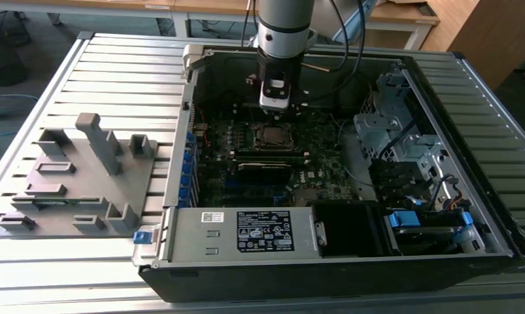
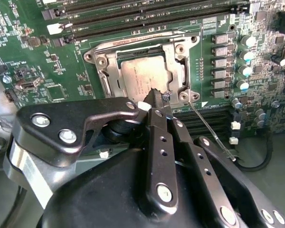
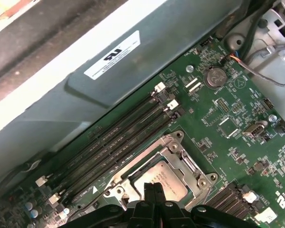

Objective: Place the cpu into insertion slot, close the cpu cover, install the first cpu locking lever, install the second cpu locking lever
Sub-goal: 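Close the cpu cover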

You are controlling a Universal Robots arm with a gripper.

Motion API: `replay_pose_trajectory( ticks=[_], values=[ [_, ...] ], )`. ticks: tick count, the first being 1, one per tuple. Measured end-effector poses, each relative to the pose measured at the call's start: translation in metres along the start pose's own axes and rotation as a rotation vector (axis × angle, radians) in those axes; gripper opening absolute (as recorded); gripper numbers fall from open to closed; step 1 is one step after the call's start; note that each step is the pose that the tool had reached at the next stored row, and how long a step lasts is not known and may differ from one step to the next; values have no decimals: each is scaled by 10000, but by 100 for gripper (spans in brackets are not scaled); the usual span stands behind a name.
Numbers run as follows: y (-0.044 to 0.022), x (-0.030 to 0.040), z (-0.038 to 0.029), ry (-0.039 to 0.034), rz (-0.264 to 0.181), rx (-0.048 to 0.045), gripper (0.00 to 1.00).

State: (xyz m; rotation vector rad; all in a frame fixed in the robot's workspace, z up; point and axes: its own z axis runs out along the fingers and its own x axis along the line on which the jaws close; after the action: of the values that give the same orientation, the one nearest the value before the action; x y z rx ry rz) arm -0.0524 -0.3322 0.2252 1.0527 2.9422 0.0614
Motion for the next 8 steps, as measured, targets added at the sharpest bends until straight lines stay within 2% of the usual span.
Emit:
replay_pose_trajectory(
  ticks=[8],
  values=[
    [0,0,1,30,-526,-11,10]
  ],
)
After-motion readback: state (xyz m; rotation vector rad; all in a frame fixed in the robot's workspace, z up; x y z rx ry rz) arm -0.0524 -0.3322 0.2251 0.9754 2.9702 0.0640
